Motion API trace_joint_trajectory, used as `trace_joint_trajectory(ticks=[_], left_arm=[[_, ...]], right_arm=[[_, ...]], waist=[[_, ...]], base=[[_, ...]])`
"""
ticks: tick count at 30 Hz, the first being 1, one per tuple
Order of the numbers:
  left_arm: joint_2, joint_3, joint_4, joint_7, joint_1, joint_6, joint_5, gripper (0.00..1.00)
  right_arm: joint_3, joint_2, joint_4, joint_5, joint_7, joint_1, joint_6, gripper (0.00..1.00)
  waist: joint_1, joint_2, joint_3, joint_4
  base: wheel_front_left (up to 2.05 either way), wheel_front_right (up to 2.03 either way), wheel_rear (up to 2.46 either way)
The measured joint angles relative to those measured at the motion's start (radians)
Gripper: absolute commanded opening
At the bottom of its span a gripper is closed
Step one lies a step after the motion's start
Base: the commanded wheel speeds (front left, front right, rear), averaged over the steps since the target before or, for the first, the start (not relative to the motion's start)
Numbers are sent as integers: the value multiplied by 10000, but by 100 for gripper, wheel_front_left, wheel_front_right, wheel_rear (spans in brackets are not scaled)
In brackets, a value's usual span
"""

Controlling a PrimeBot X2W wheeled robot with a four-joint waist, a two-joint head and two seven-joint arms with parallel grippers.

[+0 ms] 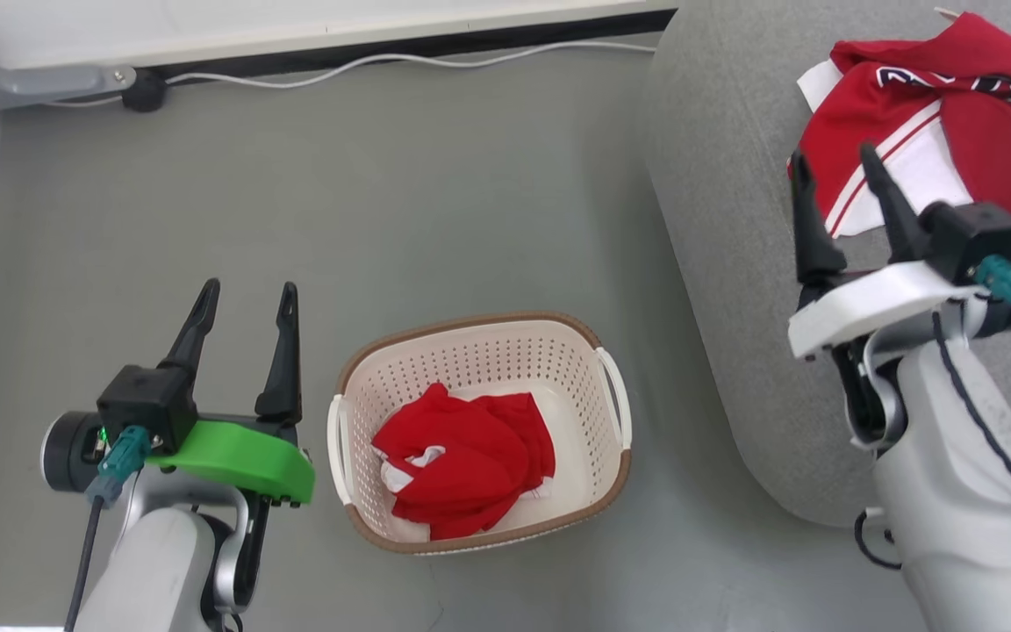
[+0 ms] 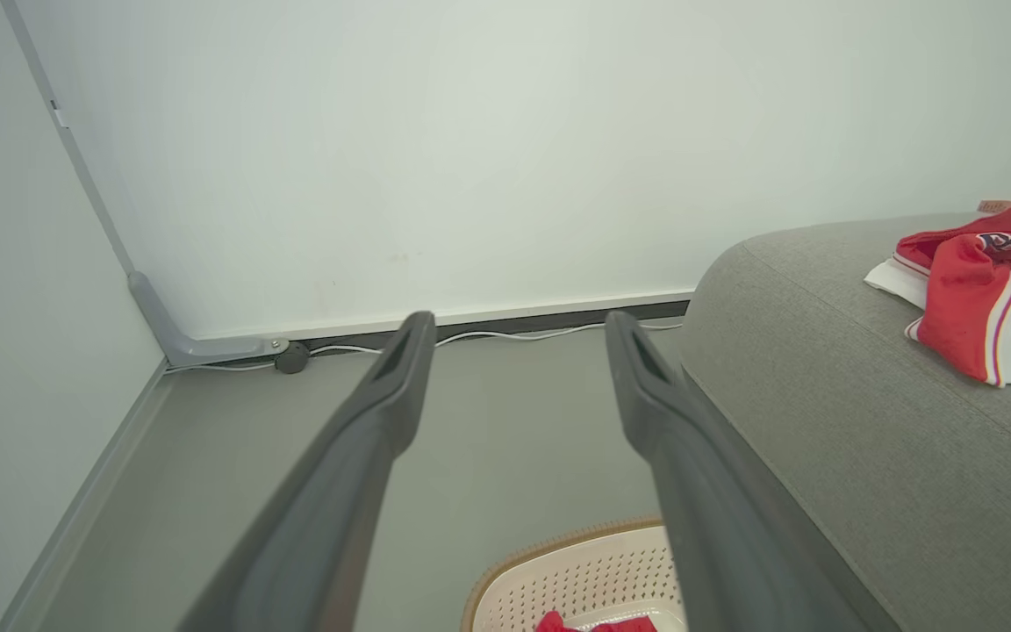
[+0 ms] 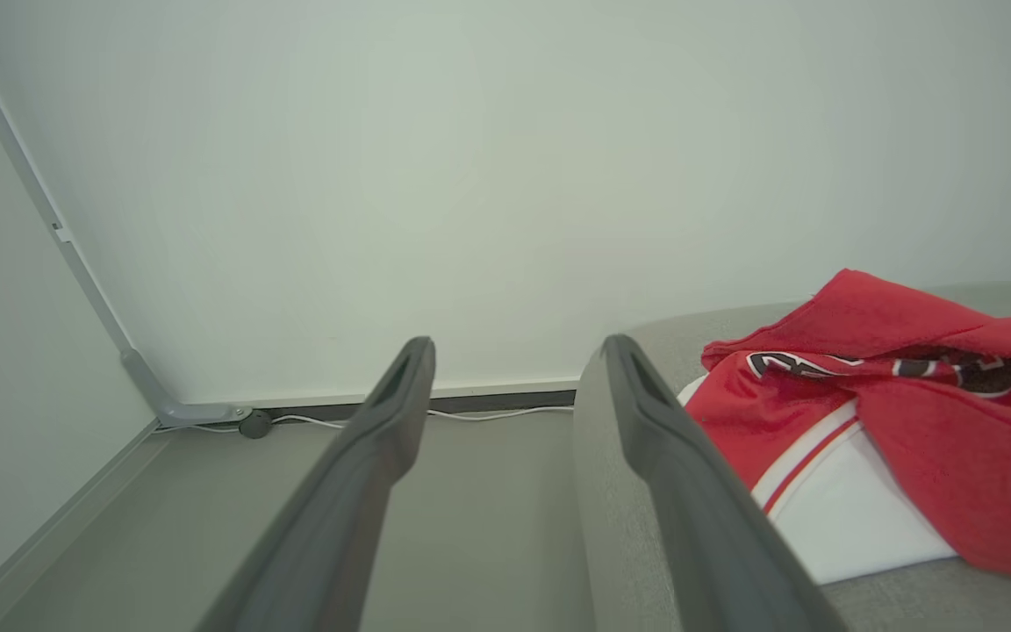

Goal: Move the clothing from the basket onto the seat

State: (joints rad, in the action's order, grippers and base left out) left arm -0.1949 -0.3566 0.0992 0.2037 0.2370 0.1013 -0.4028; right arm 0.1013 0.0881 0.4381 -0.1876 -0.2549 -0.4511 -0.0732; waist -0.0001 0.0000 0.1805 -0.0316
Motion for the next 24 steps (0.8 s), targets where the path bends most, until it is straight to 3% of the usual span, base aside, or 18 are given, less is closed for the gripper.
trace_joint_trajectory(ticks=[24], left_arm=[[61,527,-77,-50,-1348,148,-59,100]], right_arm=[[706,-249,-717,35,2,2015,40,100]], waist=[[0,0,-926,172]], base=[[0,0,0]])
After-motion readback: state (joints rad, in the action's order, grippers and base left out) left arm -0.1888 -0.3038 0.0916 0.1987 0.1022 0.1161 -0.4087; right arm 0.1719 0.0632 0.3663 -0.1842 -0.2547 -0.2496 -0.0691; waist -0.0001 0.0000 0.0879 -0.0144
